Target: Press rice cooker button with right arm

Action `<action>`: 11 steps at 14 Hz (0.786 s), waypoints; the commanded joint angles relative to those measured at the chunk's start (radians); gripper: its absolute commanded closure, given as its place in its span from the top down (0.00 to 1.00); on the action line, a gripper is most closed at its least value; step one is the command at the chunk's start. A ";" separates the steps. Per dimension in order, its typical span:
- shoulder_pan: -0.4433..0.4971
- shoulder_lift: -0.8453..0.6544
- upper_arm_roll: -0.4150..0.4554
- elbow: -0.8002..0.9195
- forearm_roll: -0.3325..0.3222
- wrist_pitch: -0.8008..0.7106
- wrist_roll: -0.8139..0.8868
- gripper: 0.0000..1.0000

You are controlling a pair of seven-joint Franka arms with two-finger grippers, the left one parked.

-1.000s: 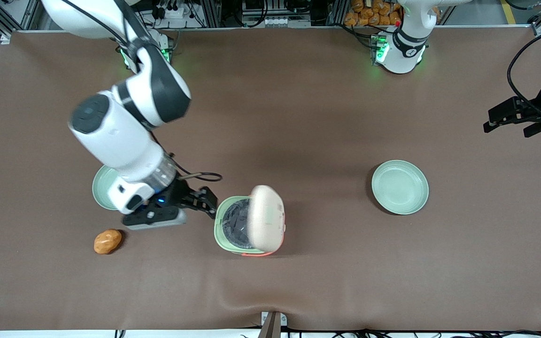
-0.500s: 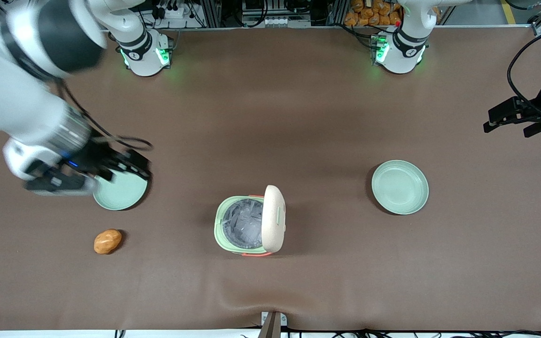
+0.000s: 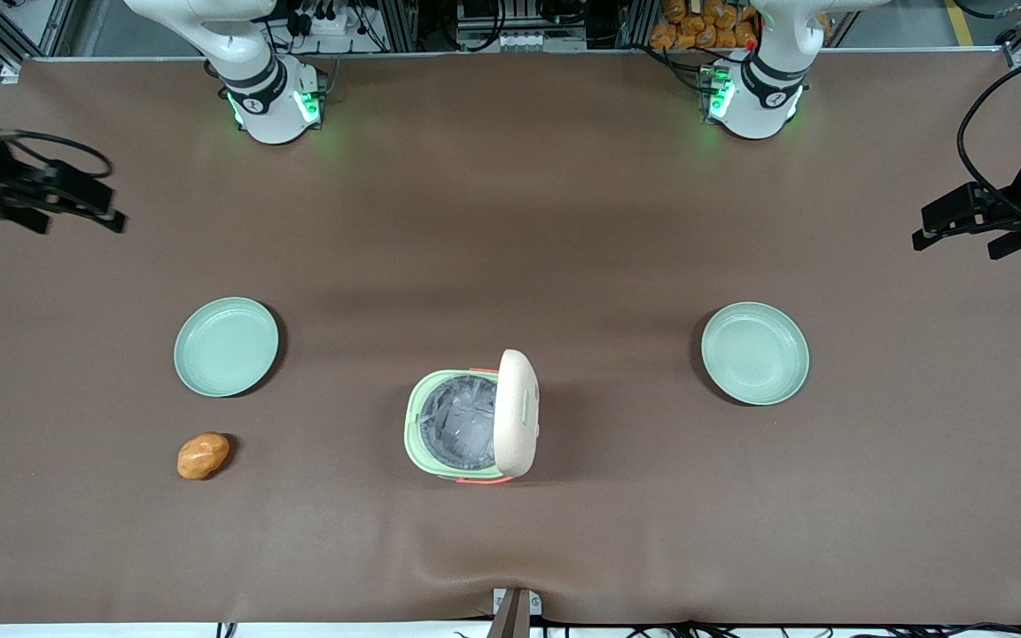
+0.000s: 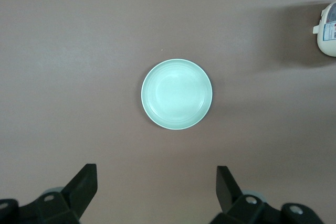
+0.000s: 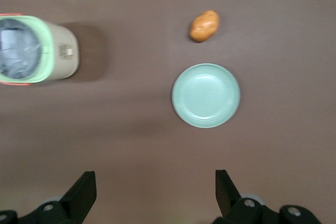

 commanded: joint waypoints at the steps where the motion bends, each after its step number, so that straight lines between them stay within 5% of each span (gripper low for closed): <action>1: -0.011 -0.032 -0.031 -0.033 -0.020 0.003 -0.016 1.00; 11: -0.012 -0.038 -0.047 -0.044 -0.088 -0.023 -0.081 1.00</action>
